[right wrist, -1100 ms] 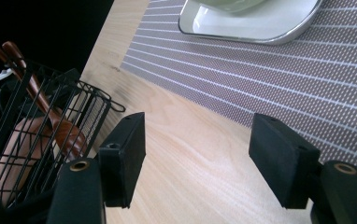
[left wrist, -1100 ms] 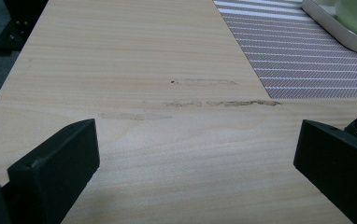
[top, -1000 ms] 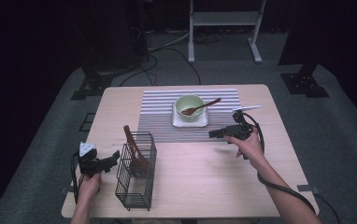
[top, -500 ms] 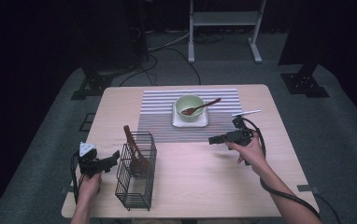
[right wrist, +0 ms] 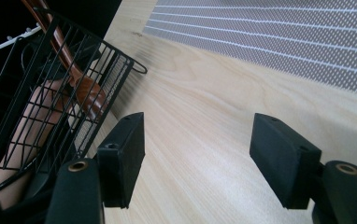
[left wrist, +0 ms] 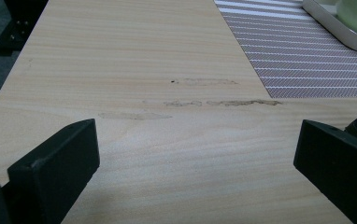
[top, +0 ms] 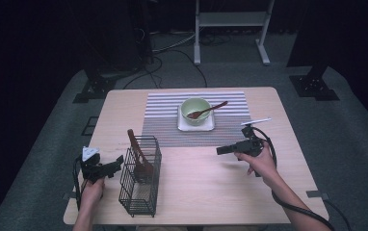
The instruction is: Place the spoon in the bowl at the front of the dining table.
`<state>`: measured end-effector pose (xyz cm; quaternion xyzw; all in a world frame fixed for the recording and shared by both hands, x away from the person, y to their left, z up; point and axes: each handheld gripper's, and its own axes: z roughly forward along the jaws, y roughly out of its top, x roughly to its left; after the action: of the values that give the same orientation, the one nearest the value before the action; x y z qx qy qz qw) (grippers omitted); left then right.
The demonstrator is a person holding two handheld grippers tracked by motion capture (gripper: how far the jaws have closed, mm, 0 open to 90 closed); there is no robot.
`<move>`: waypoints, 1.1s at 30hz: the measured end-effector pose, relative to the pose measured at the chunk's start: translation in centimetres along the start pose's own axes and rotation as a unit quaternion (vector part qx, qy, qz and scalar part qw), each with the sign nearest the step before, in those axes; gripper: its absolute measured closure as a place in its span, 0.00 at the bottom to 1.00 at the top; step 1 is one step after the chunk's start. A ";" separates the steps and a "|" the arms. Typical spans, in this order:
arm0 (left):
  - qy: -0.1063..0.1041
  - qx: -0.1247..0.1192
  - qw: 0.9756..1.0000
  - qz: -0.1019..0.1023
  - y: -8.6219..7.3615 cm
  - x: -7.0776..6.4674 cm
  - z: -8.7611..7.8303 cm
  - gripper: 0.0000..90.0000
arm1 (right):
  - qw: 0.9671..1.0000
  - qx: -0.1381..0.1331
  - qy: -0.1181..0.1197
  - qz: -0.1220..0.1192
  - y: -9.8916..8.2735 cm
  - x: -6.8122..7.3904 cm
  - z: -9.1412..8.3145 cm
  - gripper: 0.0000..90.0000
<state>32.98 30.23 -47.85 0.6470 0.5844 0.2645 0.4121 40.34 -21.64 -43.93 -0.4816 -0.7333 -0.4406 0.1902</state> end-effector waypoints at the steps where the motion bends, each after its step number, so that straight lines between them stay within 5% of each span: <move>1: 0.000 0.000 1.000 0.000 0.0 0.0 0.0 0.00 | 1.000 0.001 0.001 0.002 -0.1 0.0 -0.1 0.38; 33: 0.001 0.004 1.000 0.002 0.0 0.0 0.1 0.00 | 0.999 -0.006 0.025 0.019 -4.2 -1.0 0.0 0.38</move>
<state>33.04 30.17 -47.85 0.6497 0.5844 0.2636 0.4084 37.15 -22.78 -46.61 -0.4855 -0.7163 -0.4535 0.2136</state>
